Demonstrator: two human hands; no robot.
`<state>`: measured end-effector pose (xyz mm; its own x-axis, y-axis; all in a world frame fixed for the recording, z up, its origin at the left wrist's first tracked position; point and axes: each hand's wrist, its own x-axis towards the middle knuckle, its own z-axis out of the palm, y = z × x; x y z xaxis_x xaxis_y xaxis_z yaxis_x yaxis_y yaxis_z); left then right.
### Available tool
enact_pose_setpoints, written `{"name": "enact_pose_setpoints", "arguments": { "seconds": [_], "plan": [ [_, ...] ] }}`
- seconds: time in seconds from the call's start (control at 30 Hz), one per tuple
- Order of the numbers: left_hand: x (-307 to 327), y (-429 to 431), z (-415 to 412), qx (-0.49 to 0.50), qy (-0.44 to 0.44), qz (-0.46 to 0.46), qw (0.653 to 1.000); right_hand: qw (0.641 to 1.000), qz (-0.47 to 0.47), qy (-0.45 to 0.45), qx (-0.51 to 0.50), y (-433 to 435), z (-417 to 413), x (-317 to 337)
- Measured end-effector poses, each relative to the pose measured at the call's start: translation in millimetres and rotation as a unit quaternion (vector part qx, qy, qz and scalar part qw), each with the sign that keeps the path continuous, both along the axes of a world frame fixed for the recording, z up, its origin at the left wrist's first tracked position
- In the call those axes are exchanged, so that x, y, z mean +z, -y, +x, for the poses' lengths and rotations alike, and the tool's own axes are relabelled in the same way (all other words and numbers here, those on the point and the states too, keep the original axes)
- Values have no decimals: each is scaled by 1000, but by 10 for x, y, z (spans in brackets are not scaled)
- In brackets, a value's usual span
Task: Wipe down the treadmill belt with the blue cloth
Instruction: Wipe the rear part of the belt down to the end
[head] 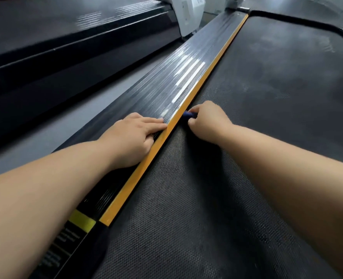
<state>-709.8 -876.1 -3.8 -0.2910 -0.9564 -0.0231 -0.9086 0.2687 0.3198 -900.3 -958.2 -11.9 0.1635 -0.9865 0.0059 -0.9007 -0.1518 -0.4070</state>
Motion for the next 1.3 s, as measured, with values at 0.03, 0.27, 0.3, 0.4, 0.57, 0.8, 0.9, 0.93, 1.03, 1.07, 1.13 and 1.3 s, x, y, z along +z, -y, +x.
{"name": "enact_pose_setpoints", "arguments": {
  "seconds": [0.03, 0.27, 0.3, 0.4, 0.57, 0.8, 0.9, 0.93, 1.03, 1.07, 1.13, 1.3],
  "plan": [
    [3, -2, -8, 1, -2, -3, 1000, 999, 10, 5, 30, -193, 27, 26],
    [-4, -16, 2, -3, 15, -8, 1000, 991, 8, 20, 133, -793, 144, 2],
    [-7, -20, 2, -4, 17, -7, 1000, 996, -7, 12, 85, -662, 106, -12],
    [-26, -24, -18, -4, 37, -12, 999, 998, -18, 14, -53, -471, 30, 0],
    [-32, -97, -24, 4, 5, 16, 1000, 995, 21, 20, 92, -1027, 223, 27],
    [-23, -696, -489, 41, -17, -30, 999, 989, 66, 83, 99, -1256, -385, 318],
    [-53, -799, -752, 101, 27, -49, 993, 999, 24, -25, 22, -1334, -954, 119],
    [-77, -802, -819, 126, 39, -50, 990, 998, 20, -61, 11, -1385, -1091, 19],
    [-102, -858, -1081, 171, 101, -57, 978, 996, -12, -86, 25, -1481, -1275, -235],
    [-95, -914, -1191, 176, 93, -63, 978, 996, -22, -79, 28, -1489, -1273, -265],
    [-114, -1131, -1439, 134, 58, -58, 988, 997, -35, -70, 27, -1483, -1260, -294],
    [-275, -1294, -1350, -9, 10, -93, 996, 993, -18, -95, 74, -1442, -1366, -265]
  ]
}}
